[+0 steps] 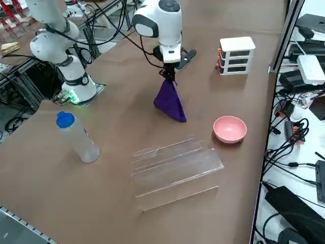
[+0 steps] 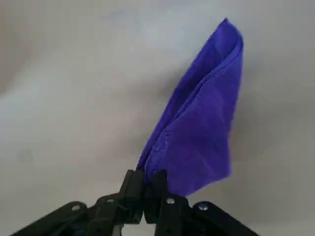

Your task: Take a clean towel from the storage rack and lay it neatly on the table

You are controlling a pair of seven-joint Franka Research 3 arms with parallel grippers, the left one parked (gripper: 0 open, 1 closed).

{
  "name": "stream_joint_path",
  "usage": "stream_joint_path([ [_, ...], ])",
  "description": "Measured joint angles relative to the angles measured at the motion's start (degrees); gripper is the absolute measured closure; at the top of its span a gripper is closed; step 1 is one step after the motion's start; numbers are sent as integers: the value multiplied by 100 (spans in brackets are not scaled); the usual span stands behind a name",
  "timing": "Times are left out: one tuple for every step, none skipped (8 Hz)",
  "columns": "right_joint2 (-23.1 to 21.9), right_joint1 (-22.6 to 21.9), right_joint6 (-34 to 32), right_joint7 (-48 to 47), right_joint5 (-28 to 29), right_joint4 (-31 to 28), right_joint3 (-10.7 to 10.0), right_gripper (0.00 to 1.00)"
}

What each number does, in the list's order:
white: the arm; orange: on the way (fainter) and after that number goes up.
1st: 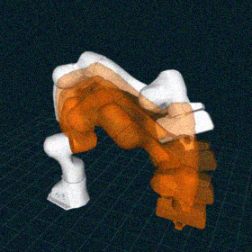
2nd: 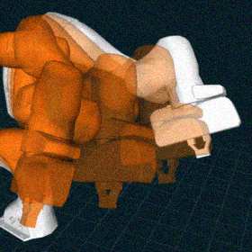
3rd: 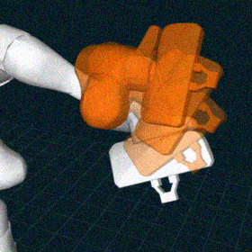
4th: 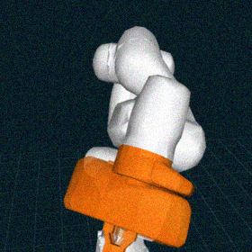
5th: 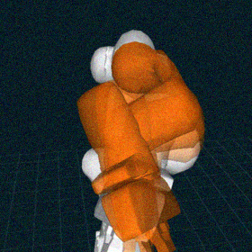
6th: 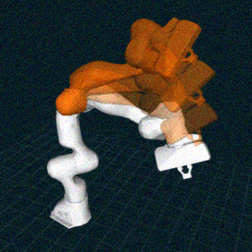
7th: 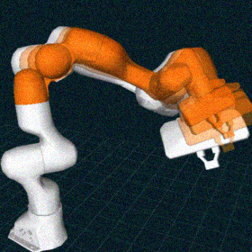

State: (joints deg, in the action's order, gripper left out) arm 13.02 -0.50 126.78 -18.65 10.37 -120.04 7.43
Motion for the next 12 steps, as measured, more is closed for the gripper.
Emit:
stream_joint_path([
  [205, -265, 394, -220, 0, -30, 0, 96],
  [456, -541, 849, -479, 0, -31, 0, 96],
  [686, -804, 1189, -683, 0, -24, 0, 96],
  [856, -996, 1381, -807, 0, -19, 0, 96],
  [963, -1095, 1512, -843, 0, -15, -2, 96],
  [1021, -1128, 1587, -845, 0, -12, -4, 95],
  [1038, -1144, 1612, -846, 0, 8, -6, 80],
  [1049, -1157, 1631, -852, 0, 59, -7, 63],
  [1051, -1160, 1636, -871, 0, 156, -8, 45],
  [1051, -1170, 1636, -927, 0, 269, -8, 24],
  [1049, -1205, 1634, -987, 0, 346, -8, 6],
  [1049, -1256, 1589, -998, -1, 381, -8, 0],
])
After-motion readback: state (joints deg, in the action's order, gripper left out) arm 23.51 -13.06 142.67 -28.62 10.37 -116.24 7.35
